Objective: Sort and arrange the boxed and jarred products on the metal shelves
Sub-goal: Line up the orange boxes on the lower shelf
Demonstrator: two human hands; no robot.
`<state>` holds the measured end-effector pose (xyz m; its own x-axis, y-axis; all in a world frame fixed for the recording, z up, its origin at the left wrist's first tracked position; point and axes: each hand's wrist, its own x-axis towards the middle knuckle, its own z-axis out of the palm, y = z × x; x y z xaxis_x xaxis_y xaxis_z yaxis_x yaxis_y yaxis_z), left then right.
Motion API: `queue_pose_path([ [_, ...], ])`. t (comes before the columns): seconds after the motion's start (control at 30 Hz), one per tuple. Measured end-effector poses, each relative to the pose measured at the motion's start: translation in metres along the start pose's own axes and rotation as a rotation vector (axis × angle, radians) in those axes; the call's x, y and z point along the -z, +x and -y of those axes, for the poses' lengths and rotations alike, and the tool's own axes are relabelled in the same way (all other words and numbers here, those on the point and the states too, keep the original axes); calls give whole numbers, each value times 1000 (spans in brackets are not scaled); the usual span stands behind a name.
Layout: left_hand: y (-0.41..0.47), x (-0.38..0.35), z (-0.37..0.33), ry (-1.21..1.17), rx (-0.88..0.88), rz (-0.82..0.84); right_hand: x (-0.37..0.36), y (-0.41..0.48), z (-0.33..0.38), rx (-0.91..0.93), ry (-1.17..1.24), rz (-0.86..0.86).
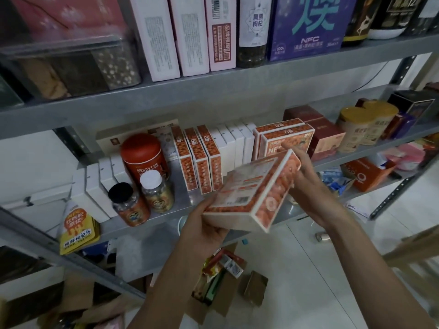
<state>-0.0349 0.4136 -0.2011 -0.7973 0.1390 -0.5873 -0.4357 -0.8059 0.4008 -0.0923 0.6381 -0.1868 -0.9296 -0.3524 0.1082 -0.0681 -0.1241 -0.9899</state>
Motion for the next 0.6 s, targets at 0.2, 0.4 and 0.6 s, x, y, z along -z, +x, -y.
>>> queue_pose_path([
  [0.2,-8,8,17,-14,258,75,-14,10,17,131,-172,-34],
  [0.4,-4,10,26,485,-154,-6,-35,29,29,40,-307,-456],
  [0.6,-7,0,11,880,-644,-14,-58,32,20,-155,-374,-378],
])
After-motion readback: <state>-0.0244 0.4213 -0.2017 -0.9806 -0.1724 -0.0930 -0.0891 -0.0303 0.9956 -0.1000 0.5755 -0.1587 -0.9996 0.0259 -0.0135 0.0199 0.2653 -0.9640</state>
